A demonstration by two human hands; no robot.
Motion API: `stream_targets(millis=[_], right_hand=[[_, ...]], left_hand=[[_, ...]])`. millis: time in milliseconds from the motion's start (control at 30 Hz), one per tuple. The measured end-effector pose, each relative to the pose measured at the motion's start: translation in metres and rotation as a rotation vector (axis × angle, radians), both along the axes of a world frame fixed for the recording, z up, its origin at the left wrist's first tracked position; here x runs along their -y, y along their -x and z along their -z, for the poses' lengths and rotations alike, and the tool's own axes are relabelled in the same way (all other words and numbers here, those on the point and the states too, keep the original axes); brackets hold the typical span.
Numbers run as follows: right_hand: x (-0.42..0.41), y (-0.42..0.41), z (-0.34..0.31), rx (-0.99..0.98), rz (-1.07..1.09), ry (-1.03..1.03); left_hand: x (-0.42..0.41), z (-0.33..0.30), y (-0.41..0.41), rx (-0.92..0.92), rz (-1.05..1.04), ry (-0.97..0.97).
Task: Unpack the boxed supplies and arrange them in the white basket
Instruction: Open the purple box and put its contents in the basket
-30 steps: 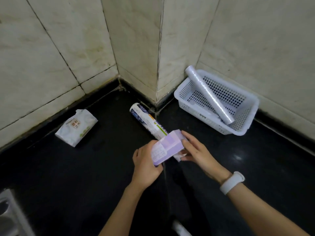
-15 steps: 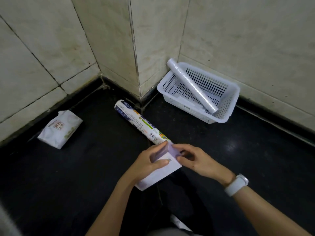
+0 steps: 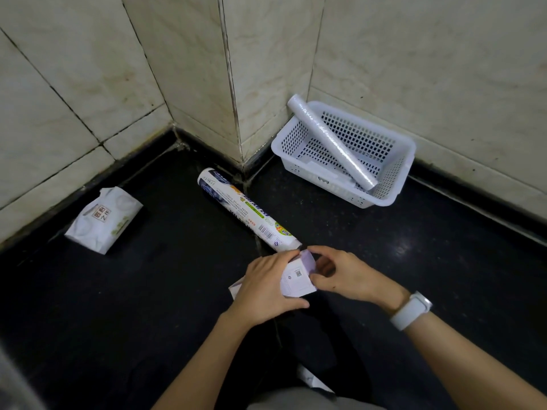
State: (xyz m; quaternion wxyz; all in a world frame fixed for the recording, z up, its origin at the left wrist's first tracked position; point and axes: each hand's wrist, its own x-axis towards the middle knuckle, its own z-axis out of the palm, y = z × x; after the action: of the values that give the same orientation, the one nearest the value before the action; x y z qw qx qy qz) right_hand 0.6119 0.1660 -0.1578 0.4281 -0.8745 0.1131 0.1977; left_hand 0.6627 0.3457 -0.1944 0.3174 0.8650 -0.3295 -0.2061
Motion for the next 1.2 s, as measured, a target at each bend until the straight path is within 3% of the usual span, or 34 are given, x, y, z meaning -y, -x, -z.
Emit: stream_targets(millis=[133, 400, 500, 600, 733, 933, 1200], right_hand=[[0.001, 0.002, 0.001, 0.045, 0.008, 0.074], [0.004, 0.006, 0.017, 0.215, 0.301, -0.139], [-0.001, 0.006, 0.024, 0.292, 0.437, 0.038], [-0.007, 0.011, 0.023, 0.447, 0.26, 0.246], [-0.016, 0.011, 0.013, 0.502, 0.139, 0.022], [-0.012, 0.015, 0.006, 0.457, 0.199, -0.142], [-0.005, 0.005, 0.005, 0.391, -0.127, 0.144]], left_hand=[[0.004, 0.003, 0.004, 0.044, -0.073, 0.029], [-0.005, -0.008, 0.007, -0.182, -0.194, 0.157], [-0.005, -0.01, 0.007, -0.268, -0.231, 0.196], [-0.006, -0.01, 0.005, -0.322, -0.256, 0.232], [-0.008, -0.009, 0.001, -0.372, -0.327, 0.302], [-0.01, -0.009, -0.005, -0.429, -0.394, 0.316], [-0.01, -0.01, -0.008, -0.456, -0.32, 0.301]])
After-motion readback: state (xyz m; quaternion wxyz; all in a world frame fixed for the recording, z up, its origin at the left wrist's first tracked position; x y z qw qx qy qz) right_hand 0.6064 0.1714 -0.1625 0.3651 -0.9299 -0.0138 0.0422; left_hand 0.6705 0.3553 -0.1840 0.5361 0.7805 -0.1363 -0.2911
